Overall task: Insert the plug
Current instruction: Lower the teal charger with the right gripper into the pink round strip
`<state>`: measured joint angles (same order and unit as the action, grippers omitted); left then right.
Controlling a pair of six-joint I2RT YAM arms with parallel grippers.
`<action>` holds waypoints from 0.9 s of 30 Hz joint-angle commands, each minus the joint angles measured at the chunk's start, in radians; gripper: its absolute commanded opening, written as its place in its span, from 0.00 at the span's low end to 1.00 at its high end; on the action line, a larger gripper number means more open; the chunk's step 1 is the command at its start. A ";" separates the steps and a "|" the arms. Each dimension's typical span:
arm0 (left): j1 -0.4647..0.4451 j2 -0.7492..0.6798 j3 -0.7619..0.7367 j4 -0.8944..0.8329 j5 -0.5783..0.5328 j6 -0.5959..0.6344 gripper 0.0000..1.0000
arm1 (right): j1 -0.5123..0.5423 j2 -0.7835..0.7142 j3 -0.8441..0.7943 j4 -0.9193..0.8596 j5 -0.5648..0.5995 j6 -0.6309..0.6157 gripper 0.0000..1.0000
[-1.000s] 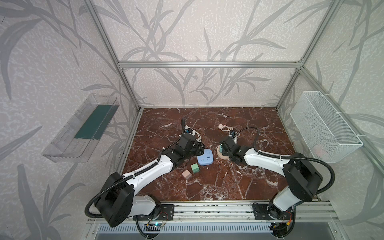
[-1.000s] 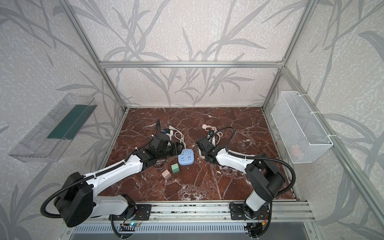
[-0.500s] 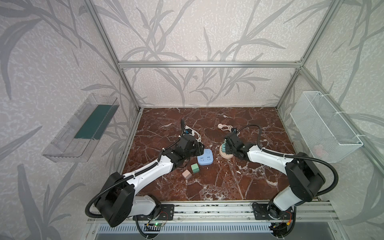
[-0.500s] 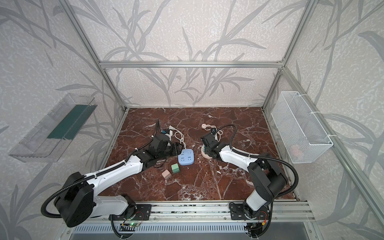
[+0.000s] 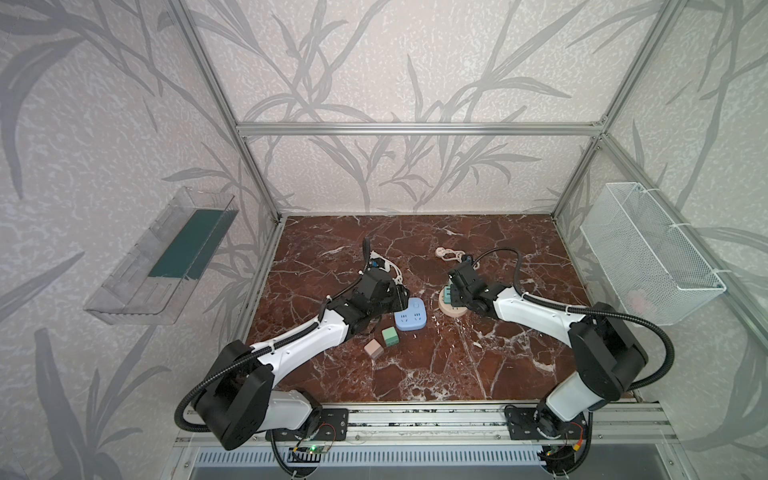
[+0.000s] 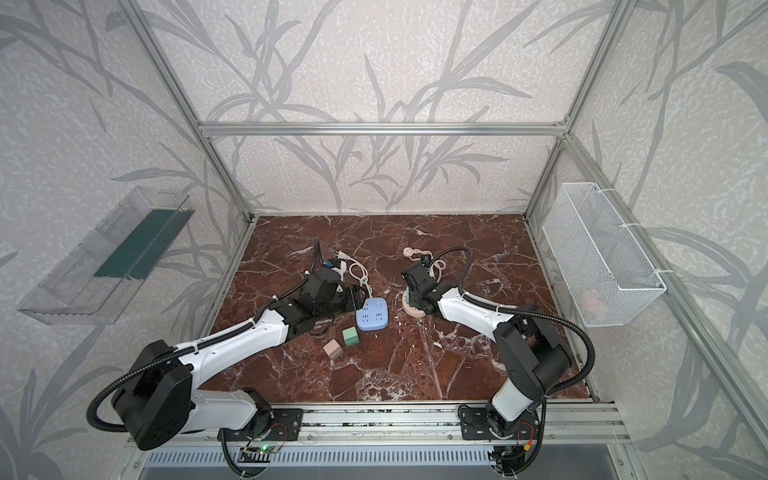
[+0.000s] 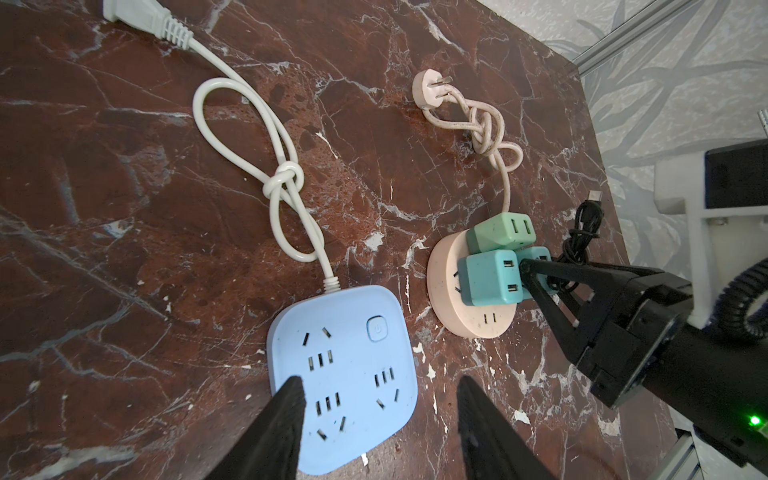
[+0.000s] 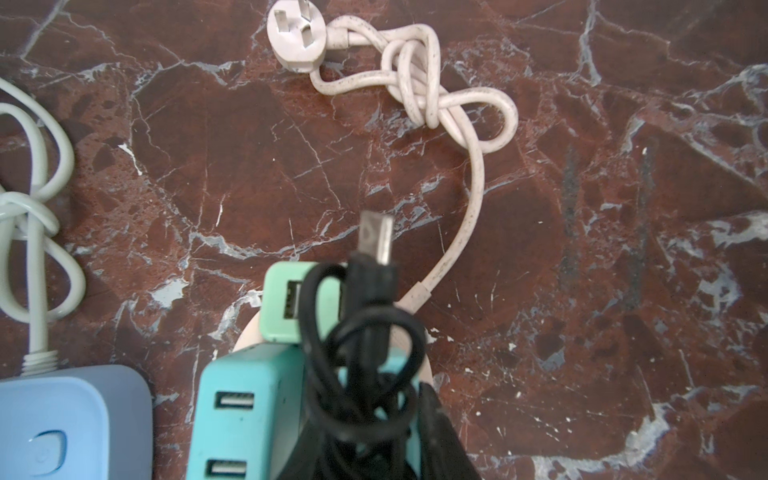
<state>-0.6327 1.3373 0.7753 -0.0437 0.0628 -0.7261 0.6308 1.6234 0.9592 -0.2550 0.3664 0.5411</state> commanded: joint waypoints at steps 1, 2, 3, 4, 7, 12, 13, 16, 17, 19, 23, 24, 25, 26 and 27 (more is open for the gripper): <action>0.006 0.014 0.020 -0.001 0.003 -0.001 0.58 | -0.011 0.059 -0.065 -0.094 -0.086 0.011 0.00; 0.006 0.015 0.024 -0.009 0.006 0.003 0.59 | -0.010 0.061 -0.071 -0.095 -0.093 0.015 0.00; 0.008 0.016 0.027 -0.015 0.006 0.008 0.58 | -0.011 0.063 -0.074 -0.096 -0.101 0.016 0.00; 0.008 0.014 0.028 -0.017 0.006 0.011 0.58 | -0.011 0.067 -0.078 -0.098 -0.108 0.019 0.00; 0.013 0.004 0.022 -0.024 0.002 0.016 0.58 | -0.009 0.078 -0.090 -0.102 -0.115 0.026 0.00; 0.018 0.004 0.016 -0.017 0.002 0.017 0.58 | -0.011 0.103 -0.127 -0.096 -0.130 0.036 0.00; 0.019 0.008 0.016 -0.012 0.003 0.016 0.58 | -0.010 0.111 -0.129 -0.098 -0.130 0.038 0.00; 0.020 0.025 0.018 0.006 0.018 0.008 0.58 | -0.011 0.129 -0.127 -0.113 -0.138 0.036 0.00; 0.020 0.031 0.019 0.012 0.024 0.006 0.58 | -0.011 0.137 -0.118 -0.127 -0.138 0.034 0.00; 0.020 0.037 0.018 0.022 0.030 0.002 0.58 | -0.010 0.147 -0.111 -0.150 -0.142 0.033 0.00; 0.022 0.042 0.013 0.036 0.031 0.002 0.58 | -0.010 0.167 -0.106 -0.176 -0.150 0.030 0.00; 0.021 0.041 0.012 0.036 0.032 0.002 0.58 | -0.011 0.174 -0.099 -0.189 -0.149 0.030 0.00; 0.022 0.040 0.010 0.035 0.032 0.003 0.58 | -0.010 0.184 -0.085 -0.215 -0.146 0.028 0.00; 0.021 0.036 0.007 0.037 0.031 0.005 0.58 | -0.009 0.189 -0.075 -0.231 -0.144 0.027 0.00; 0.021 0.032 0.006 0.038 0.028 0.007 0.58 | -0.009 0.190 -0.071 -0.237 -0.144 0.025 0.00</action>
<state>-0.6159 1.3766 0.7769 -0.0242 0.0898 -0.7185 0.6250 1.6844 0.9623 -0.2092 0.3584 0.5564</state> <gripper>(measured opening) 0.582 0.275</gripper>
